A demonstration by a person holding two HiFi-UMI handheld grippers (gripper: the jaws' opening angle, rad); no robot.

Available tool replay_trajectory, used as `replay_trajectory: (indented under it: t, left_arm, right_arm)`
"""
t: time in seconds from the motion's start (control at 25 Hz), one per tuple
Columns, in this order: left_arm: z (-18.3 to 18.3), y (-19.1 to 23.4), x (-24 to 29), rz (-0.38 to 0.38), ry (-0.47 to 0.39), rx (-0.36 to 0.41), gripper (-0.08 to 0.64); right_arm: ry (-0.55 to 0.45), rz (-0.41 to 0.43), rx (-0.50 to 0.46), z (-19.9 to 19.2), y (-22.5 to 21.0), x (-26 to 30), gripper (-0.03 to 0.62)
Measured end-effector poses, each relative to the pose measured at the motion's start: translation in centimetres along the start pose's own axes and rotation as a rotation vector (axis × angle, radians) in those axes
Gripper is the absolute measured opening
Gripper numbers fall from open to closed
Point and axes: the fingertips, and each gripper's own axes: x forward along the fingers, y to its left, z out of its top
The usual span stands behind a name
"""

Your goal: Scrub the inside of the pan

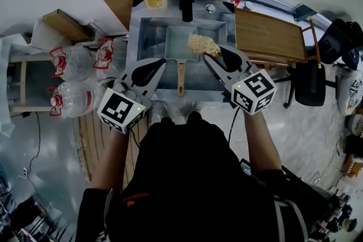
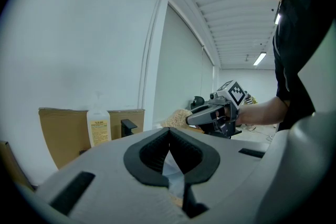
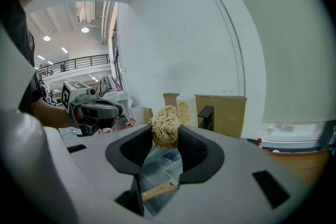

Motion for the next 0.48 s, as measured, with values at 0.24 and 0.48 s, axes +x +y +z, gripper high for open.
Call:
replay_trajectory:
  t: [0.24,0.48]
  left_arm:
    - [0.01,0.04,0.04,-0.003,-0.003,0.0,0.018]
    - [0.14,0.06,0.09,-0.009,-0.001,-0.005,0.018]
  right_arm:
    - [0.007,0.001,0.002,-0.25,0.06,0.12,0.152]
    - [0.009,0.004,0.001,-0.31,0.17,0.41,0.152]
